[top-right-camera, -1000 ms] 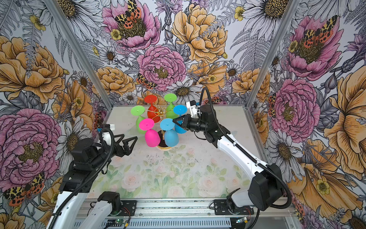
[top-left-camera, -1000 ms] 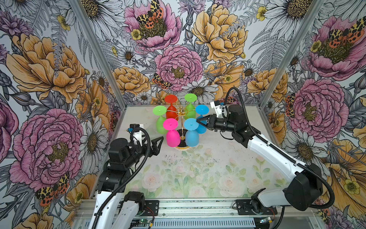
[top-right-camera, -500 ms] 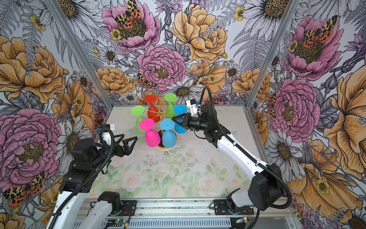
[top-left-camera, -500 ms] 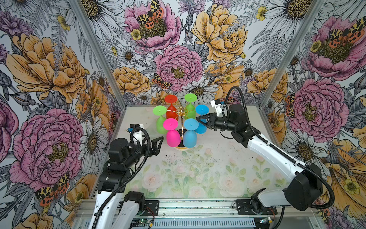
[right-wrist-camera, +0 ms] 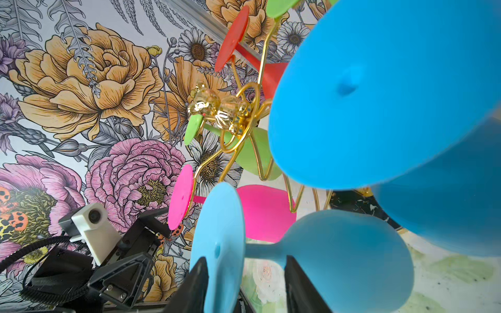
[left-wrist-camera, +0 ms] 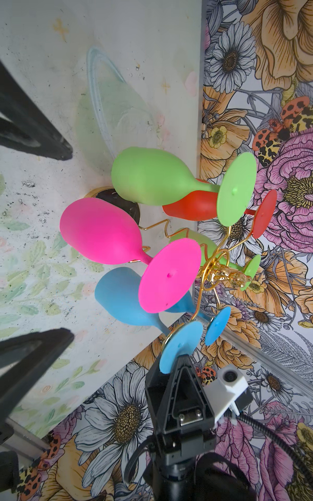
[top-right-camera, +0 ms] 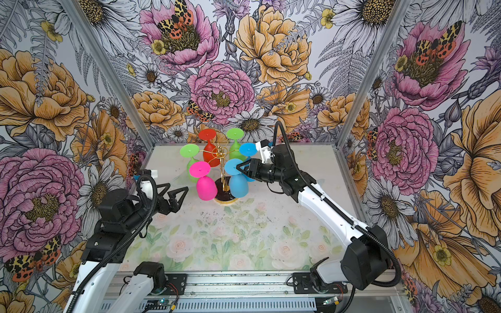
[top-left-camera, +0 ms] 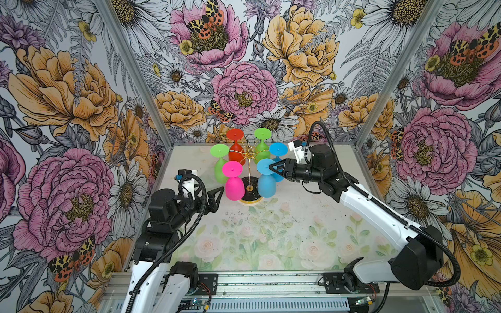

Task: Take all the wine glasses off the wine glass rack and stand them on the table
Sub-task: 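Close the right gripper on the light blue glass's foot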

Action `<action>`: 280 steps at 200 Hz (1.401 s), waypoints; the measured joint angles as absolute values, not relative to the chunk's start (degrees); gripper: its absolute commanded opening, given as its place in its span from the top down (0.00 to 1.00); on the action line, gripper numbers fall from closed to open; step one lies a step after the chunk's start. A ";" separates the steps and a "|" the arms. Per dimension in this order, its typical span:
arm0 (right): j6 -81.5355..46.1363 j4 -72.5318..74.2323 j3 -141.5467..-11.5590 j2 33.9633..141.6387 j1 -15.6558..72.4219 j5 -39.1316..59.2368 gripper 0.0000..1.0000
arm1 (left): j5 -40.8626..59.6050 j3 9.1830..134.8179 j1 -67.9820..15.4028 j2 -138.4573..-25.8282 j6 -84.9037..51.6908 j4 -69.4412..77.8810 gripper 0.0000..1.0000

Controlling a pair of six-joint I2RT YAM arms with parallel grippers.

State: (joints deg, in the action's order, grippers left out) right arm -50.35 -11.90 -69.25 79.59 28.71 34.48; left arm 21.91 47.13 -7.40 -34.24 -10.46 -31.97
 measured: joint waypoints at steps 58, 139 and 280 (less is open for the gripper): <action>-49.95 -13.23 -69.52 79.59 30.06 33.65 0.55 | 21.91 47.13 -7.40 -34.26 -10.48 -31.97 0.01; -50.57 -14.04 -71.85 79.64 30.22 32.93 0.81 | 21.91 47.13 -7.40 -34.54 -10.41 -31.97 0.01; -52.31 -13.93 -73.36 79.61 30.46 33.10 1.00 | 21.91 47.07 -7.40 -34.48 -10.26 -31.97 0.01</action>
State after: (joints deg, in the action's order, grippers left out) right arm -52.31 -13.93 -73.36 79.61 30.46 33.10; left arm 21.91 47.07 -7.40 -34.48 -10.26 -31.97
